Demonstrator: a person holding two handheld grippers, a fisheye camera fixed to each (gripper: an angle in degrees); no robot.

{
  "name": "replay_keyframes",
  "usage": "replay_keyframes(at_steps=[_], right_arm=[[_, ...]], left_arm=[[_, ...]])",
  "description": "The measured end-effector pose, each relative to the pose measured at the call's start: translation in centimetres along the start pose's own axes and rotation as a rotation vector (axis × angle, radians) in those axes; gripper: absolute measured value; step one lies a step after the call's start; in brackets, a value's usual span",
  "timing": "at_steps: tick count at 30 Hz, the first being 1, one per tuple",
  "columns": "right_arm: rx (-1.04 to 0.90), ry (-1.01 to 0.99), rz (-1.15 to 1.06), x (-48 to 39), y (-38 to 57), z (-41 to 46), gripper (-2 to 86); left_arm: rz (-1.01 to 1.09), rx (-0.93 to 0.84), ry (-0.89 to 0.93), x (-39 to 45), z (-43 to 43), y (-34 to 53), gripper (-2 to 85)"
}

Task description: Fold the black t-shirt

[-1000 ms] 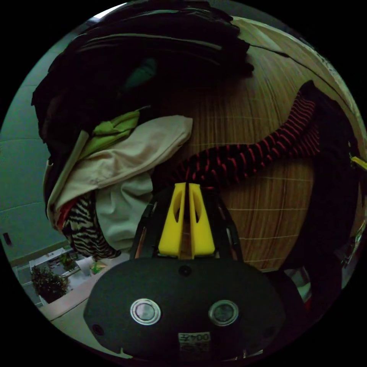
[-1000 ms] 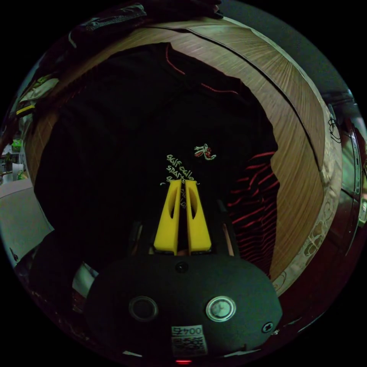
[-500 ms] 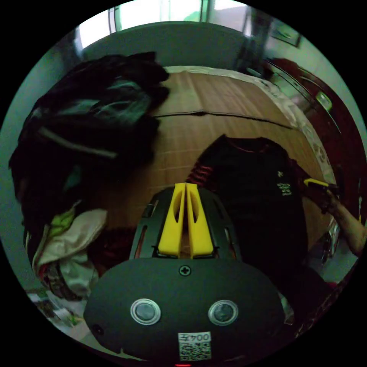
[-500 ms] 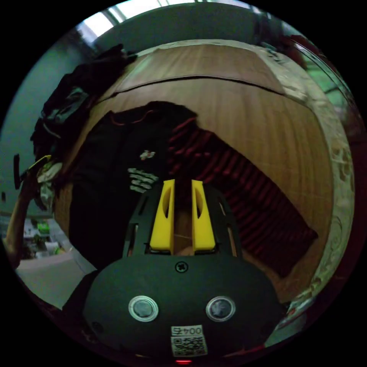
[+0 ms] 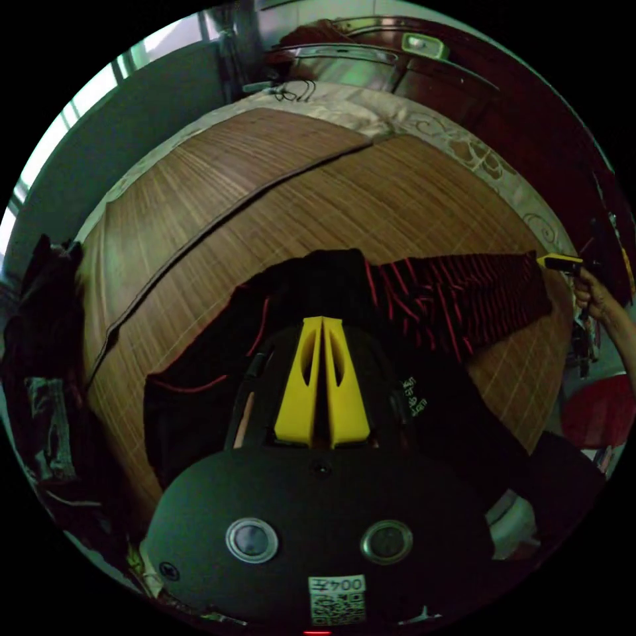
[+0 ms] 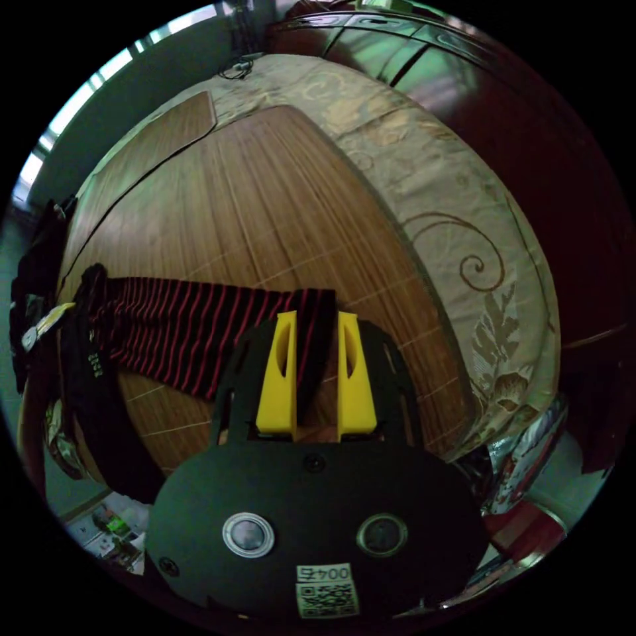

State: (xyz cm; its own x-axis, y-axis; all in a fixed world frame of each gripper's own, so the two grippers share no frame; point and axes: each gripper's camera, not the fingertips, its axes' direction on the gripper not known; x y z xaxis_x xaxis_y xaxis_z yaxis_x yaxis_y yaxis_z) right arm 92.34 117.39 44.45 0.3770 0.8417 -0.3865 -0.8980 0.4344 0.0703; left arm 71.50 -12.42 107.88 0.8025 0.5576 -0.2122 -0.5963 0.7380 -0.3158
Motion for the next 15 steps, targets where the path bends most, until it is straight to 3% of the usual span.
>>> replay_keyframes(at_steps=[4, 11, 15], right_arm=[[0.013, -0.015, -0.031, 1.7, 0.8, 0.7, 10.8], [0.074, 0.236, -0.295, 1.1, 2.3, 0.9, 1.8], [0.121, 0.225, -0.182, 5.6, 0.9, 0.1, 1.1]], left_arm=[[-0.064, 0.003, 0.010, 1.9, 0.6, -4.2, 0.3], [0.000, -0.025, -0.054, 6.2, 1.2, -10.0, 0.4], [0.036, -0.040, -0.081, 8.9, 1.7, -13.4, 0.4]])
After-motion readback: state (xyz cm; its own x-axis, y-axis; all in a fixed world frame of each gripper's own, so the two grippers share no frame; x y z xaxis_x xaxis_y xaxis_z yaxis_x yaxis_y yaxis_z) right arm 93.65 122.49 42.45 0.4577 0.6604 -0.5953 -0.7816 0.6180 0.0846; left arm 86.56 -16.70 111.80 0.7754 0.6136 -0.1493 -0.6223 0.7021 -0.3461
